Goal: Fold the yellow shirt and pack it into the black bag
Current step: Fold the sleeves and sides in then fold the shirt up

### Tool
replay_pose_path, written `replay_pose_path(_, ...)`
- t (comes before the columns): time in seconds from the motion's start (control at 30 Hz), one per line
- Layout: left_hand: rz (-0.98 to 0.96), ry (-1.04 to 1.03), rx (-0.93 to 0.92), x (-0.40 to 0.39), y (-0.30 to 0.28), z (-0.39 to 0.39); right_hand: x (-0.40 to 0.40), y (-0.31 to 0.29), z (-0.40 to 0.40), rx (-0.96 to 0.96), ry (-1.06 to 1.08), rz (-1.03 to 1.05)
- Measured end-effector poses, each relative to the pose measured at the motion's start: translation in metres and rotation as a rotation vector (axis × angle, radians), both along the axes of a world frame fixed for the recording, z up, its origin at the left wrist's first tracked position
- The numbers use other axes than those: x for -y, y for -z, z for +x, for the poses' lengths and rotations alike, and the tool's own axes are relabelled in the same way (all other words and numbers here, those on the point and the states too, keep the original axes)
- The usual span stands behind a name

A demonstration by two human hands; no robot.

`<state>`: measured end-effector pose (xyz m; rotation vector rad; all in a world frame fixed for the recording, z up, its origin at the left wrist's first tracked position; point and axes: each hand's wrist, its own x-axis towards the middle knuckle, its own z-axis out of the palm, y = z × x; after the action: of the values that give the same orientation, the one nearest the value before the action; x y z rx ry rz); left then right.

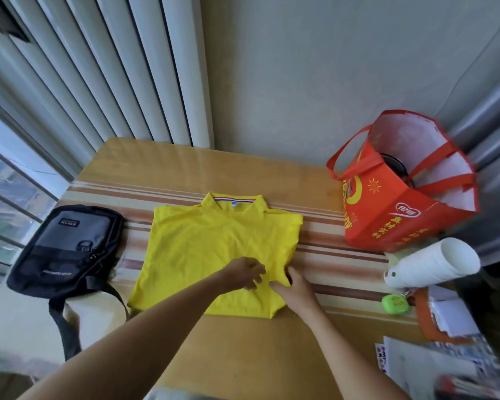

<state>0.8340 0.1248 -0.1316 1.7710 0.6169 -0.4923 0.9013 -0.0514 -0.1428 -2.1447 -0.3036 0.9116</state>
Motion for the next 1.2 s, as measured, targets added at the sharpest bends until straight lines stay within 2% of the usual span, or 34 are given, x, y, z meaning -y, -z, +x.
replay_pose_path(0.03,-0.155,-0.054,-0.056,0.006,-0.005,0.003,-0.003,-0.002,-0.001,-0.036,-0.039,0.029)
replay_pose_path(0.07,-0.227,-0.086,-0.095,0.01,-0.009,0.005,-0.006,-0.003,-0.001,-0.063,-0.076,0.043)
replay_pose_path(0.13,-0.218,-0.113,-0.131,0.014,-0.011,0.012,-0.01,-0.005,-0.002,-0.111,-0.127,0.054)
replay_pose_path(0.33,0.173,-0.11,-0.06,0.0,0.001,0.042,-0.027,-0.012,-0.009,-0.133,-0.247,0.032)
replay_pose_path(0.47,0.282,-0.103,0.006,-0.019,0.003,0.069,-0.046,-0.019,-0.012,-0.118,-0.349,0.02)
replay_pose_path(0.57,0.443,-0.039,0.037,-0.03,0.009,0.086,-0.061,-0.02,-0.012,-0.113,-0.38,0.016)
replay_pose_path(0.63,0.478,-0.093,0.042,-0.037,0.01,0.094,-0.071,-0.02,-0.013,-0.116,-0.384,0.024)
replay_pose_path(0.7,0.381,-0.226,0.03,-0.048,0.006,0.096,-0.081,-0.021,-0.013,-0.128,-0.388,0.023)
replay_pose_path(0.83,0.029,-0.526,-0.029,-0.093,0.006,0.08,-0.109,-0.023,-0.018,-0.189,-0.445,0.033)
replay_pose_path(0.97,-0.083,-0.746,0.018,-0.149,0.003,0.041,-0.154,-0.018,-0.036,-0.249,-0.554,0.02)
replay_pose_path(1.07,-0.14,-0.754,0.018,-0.182,0.005,0.012,-0.185,-0.01,-0.059,-0.253,-0.657,-0.02)
replay_pose_path(1.2,-0.184,-0.649,0.047,-0.196,0.009,-0.007,-0.208,0.002,-0.082,-0.223,-0.712,-0.119)
